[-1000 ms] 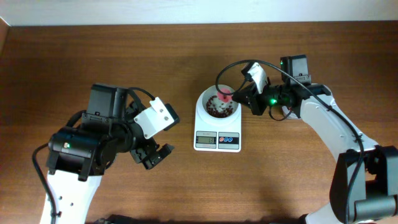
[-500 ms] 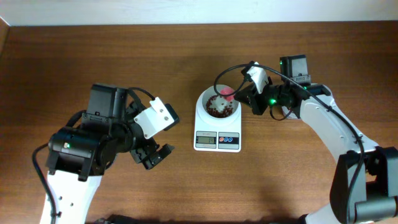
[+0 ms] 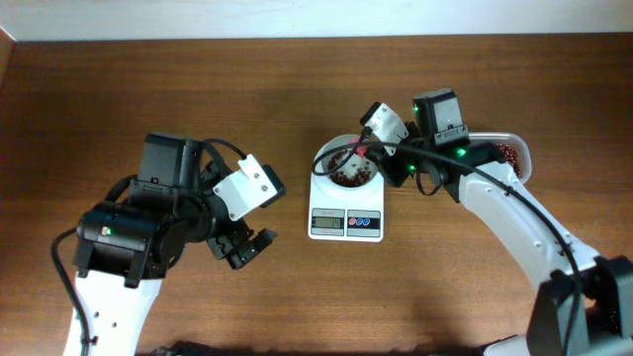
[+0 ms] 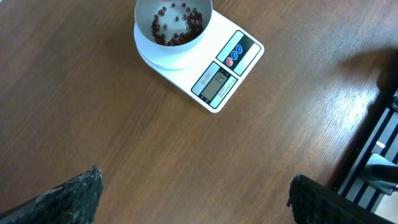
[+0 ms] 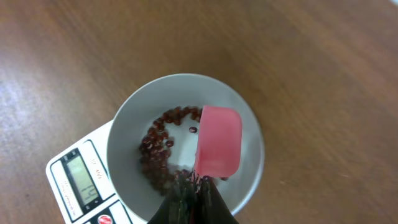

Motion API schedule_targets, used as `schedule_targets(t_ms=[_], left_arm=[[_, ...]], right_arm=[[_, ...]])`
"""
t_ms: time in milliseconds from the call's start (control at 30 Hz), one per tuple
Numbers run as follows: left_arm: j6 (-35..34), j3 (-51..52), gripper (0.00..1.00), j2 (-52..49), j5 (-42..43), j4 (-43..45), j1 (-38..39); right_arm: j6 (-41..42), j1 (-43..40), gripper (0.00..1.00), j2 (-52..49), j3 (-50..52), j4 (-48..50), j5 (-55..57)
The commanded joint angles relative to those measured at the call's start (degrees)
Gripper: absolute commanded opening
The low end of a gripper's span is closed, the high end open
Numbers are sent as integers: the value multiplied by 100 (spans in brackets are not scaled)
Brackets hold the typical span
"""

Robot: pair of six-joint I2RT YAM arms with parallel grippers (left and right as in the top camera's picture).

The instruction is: Scoop and weigh 50g on scale

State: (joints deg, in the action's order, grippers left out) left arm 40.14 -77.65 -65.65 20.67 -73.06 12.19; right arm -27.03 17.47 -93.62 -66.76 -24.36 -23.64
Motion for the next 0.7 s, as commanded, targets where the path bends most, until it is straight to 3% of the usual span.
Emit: schedule_targets(t_ms=[0, 333, 467, 667], left_arm=[[111, 44, 99, 24, 98, 7, -35], [111, 42, 99, 24, 98, 7, -35], [111, 42, 99, 24, 98, 7, -35], [111, 42, 99, 24, 98, 7, -35]], right_arm=[[-39, 55, 4, 566, -87, -26, 385], [-42, -57, 4, 1268, -98, -507, 367], [-37, -678, 4, 1902, -131, -542, 1335], [92, -1921, 4, 2159, -129, -1189, 1425]])
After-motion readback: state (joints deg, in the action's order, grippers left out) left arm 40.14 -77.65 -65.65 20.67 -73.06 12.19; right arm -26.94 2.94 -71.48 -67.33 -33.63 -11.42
